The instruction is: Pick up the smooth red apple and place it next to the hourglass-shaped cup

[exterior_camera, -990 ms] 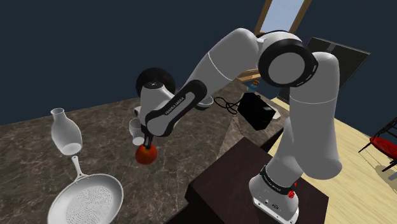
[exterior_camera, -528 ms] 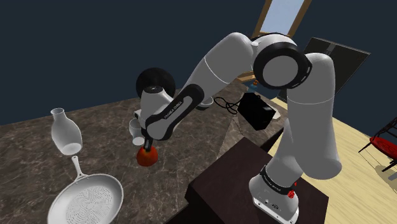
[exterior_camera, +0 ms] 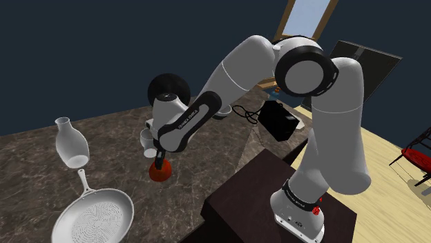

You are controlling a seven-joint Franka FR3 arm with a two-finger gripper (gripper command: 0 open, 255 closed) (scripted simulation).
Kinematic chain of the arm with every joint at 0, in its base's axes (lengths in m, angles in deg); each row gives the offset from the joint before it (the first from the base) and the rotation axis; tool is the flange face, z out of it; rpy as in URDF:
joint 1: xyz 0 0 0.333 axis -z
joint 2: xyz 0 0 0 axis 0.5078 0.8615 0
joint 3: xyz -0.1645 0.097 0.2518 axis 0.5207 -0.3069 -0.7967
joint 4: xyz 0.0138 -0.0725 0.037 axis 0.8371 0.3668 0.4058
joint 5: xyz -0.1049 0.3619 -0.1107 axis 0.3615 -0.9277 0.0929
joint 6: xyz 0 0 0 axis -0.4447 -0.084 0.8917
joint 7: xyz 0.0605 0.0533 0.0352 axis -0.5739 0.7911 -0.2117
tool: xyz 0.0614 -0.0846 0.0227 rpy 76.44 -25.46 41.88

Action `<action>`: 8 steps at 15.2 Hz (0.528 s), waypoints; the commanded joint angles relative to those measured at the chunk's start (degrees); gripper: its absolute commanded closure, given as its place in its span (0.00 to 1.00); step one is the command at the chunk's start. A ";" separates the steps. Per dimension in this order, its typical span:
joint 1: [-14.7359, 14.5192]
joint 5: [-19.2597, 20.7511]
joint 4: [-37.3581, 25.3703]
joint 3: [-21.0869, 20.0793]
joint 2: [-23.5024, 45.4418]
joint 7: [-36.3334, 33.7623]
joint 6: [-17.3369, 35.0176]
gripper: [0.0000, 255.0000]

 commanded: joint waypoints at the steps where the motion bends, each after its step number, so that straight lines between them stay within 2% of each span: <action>1: 0.00 0.00 0.00 0.00 0.00 0.00 0.00 0.00; 5: -0.66 1.04 1.32 0.90 -6.55 -0.73 -5.22 0.00; 8: -0.64 1.05 1.32 0.88 -6.55 -0.73 -5.22 0.00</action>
